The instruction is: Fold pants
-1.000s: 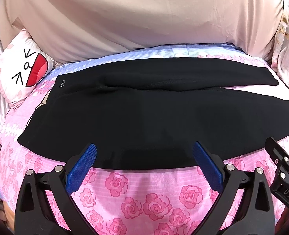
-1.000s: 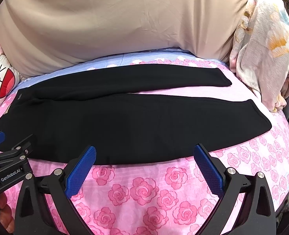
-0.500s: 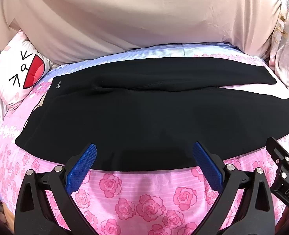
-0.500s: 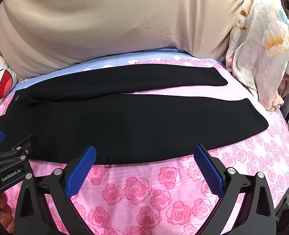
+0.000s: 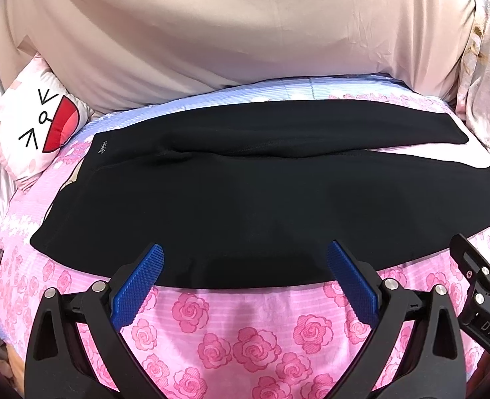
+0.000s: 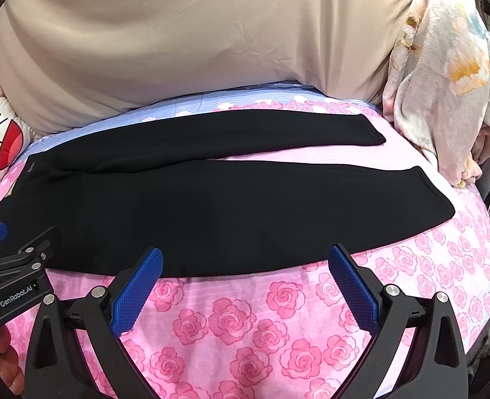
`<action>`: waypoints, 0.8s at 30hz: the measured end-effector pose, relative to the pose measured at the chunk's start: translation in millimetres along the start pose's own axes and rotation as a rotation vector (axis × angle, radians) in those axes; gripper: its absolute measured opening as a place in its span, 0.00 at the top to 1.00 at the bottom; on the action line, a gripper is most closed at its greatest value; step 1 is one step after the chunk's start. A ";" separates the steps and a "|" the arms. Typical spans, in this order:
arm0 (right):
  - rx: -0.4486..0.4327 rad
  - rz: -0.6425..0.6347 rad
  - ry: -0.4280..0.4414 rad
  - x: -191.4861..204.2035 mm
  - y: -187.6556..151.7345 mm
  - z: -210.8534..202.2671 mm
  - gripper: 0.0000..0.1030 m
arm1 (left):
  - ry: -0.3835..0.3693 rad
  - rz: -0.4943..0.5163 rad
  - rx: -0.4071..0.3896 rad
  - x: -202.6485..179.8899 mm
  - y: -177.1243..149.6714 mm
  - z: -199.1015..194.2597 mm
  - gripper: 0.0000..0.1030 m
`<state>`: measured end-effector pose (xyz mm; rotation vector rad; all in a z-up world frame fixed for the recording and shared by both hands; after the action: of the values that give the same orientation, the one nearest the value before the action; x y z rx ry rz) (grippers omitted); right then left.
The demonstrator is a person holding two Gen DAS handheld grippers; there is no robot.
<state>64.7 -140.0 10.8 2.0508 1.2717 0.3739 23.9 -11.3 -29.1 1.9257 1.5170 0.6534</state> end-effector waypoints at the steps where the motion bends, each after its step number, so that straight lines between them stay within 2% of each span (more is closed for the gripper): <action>1: 0.001 -0.003 0.000 0.6 -0.2 0.2 0.05 | 0.000 0.000 0.000 0.0 -0.4 -0.5 0.06; 24: 0.023 -0.035 -0.010 8.0 2.1 10.2 0.05 | -0.006 -0.008 0.018 6.8 5.8 12.1 0.05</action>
<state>75.6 -137.7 4.0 2.0444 1.3097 0.3339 37.9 -7.5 -33.4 1.9325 1.5303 0.6320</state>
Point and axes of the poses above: each gripper's, at about its wrist camera, not at the fingertips, and z roughly the way its jaws point, x to its left, y to its top, the point moved 3 cm from there along z, roughly the way its jaws point, and after that the axes turned 9 degrees about -y, right-handed, at the moved point
